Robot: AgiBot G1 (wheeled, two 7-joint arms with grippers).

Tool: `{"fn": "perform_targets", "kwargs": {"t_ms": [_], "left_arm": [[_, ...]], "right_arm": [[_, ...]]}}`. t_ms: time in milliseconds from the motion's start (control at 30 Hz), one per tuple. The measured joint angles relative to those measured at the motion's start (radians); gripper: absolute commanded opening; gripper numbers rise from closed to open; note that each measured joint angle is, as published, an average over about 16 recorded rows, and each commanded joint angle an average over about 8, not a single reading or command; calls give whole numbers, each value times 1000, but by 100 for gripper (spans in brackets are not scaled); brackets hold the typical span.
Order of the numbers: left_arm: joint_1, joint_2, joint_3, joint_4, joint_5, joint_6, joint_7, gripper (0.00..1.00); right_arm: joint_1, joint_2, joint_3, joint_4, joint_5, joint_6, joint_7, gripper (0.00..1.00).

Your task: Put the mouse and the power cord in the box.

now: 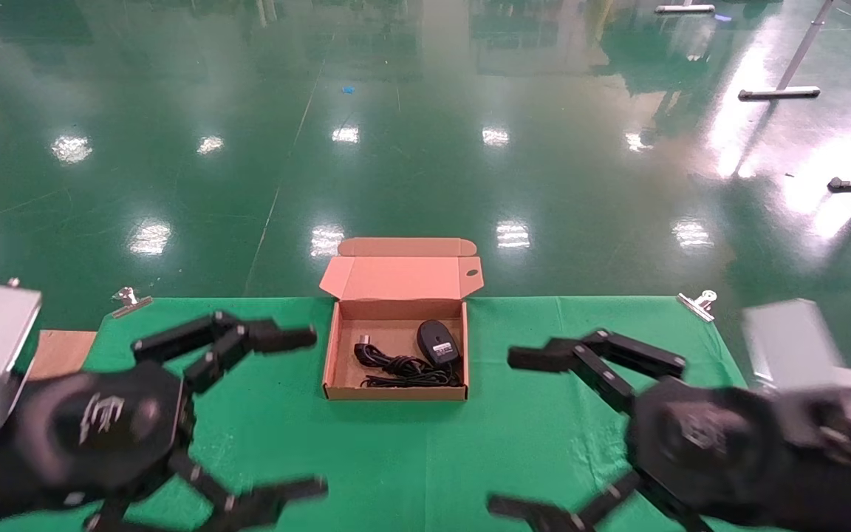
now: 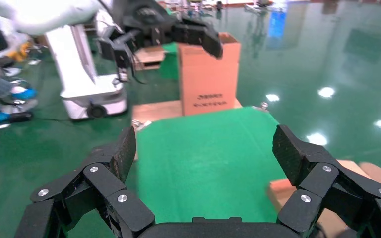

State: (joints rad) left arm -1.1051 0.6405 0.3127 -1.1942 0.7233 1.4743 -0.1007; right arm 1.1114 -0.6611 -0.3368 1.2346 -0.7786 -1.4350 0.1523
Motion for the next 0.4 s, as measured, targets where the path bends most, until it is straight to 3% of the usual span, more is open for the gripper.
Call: {"fn": "perform_targets", "kwargs": {"t_ms": [400], "left_arm": [[41, -39, -44, -119, 9, 29, -105, 100]], "right_arm": [[-49, 67, 78, 67, 66, -83, 41, 100]]}}
